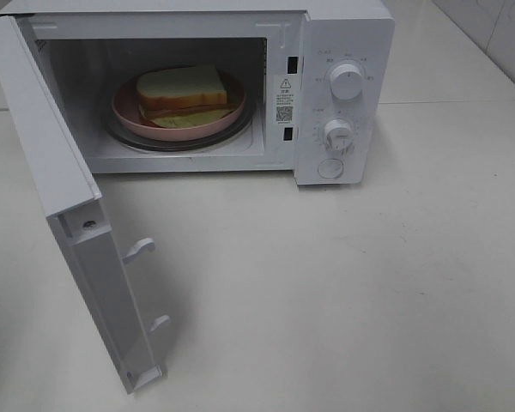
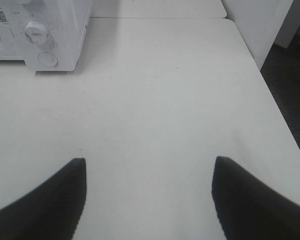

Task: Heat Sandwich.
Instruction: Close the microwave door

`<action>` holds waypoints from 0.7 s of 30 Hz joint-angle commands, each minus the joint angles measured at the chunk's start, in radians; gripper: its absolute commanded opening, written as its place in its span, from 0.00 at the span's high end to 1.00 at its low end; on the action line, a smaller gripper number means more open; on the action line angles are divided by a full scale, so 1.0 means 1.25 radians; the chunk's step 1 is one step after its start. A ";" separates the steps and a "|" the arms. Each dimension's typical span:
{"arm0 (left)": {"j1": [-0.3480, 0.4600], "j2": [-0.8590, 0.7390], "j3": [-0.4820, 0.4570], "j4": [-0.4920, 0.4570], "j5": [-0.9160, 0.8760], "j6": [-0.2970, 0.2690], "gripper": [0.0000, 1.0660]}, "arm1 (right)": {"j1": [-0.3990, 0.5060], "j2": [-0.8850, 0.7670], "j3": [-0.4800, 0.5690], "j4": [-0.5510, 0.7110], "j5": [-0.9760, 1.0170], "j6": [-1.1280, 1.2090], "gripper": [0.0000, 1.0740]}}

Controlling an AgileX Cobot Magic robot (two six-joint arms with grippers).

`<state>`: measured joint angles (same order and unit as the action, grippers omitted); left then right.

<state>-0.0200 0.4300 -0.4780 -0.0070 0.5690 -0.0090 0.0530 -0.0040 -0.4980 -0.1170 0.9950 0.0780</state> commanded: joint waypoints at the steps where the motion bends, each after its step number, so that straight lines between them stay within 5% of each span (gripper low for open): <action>1: 0.004 0.032 0.057 0.006 -0.174 -0.001 1.00 | -0.006 -0.022 0.000 -0.002 0.000 0.002 0.36; 11: 0.004 0.119 0.186 0.006 -0.521 -0.001 1.00 | -0.006 -0.022 0.000 -0.002 0.000 0.002 0.36; 21: 0.004 0.307 0.204 0.093 -0.710 -0.007 1.00 | -0.006 -0.022 0.000 -0.002 0.000 0.002 0.36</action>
<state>-0.0200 0.8070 -0.2230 0.0930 -0.2830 -0.0100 0.0530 -0.0040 -0.4980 -0.1170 0.9950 0.0780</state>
